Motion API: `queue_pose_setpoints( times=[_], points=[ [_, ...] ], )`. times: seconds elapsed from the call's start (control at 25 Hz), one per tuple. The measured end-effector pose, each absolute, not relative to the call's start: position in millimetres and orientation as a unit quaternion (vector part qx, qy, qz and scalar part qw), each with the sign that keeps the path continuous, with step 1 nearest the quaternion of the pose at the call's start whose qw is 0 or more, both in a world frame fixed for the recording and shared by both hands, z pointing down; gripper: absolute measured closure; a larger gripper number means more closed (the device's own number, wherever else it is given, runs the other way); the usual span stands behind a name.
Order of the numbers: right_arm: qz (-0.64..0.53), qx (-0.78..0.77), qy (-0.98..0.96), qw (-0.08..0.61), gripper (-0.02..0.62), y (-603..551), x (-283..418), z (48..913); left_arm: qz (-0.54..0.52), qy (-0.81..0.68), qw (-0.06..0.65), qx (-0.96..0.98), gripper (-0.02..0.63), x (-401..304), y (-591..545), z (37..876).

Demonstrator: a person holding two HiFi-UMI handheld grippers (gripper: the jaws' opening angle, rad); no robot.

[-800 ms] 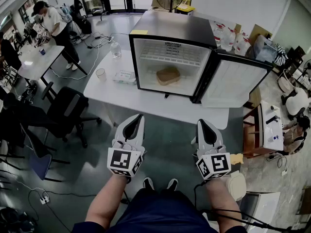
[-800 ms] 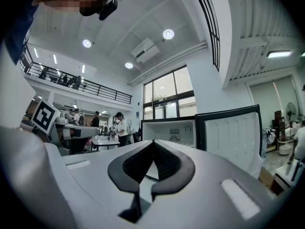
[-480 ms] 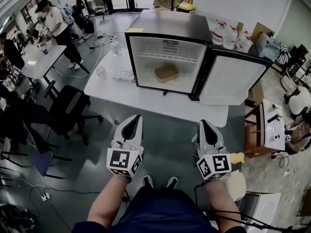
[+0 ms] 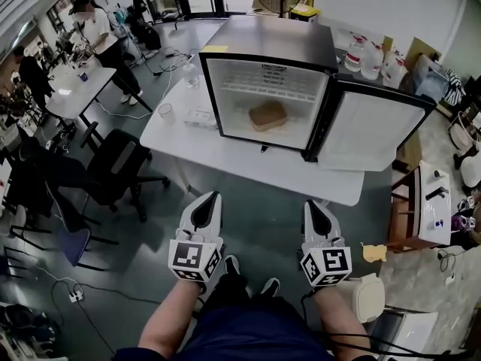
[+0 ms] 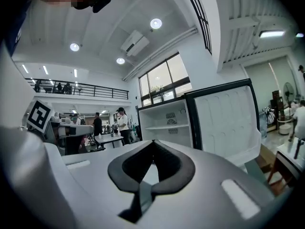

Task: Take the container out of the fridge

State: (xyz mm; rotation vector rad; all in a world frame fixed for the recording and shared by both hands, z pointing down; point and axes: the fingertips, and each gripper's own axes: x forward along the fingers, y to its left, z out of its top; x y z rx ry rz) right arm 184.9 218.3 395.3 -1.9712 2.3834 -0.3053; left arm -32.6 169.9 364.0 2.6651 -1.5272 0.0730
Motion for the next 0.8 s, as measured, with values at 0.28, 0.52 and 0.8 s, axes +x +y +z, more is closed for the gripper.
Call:
queue_pose_setpoints(
  times=[0.28,0.52,0.8],
  points=[
    [-0.114,-0.658,0.744,-0.011,0.589,183,187,414,0.023,-0.475,0.058,0.878,0.604,-33,120,382],
    [-0.108,-0.681,0.724,-0.022,0.589,142,177,411,0.013,-0.438,0.072,0.896,0.604,-34,66,388],
    [-0.109,-0.708,0.697,-0.038,0.589,106,161,416,0.009,-0.408,0.097,0.908,0.604,-44,17,406]
  ],
)
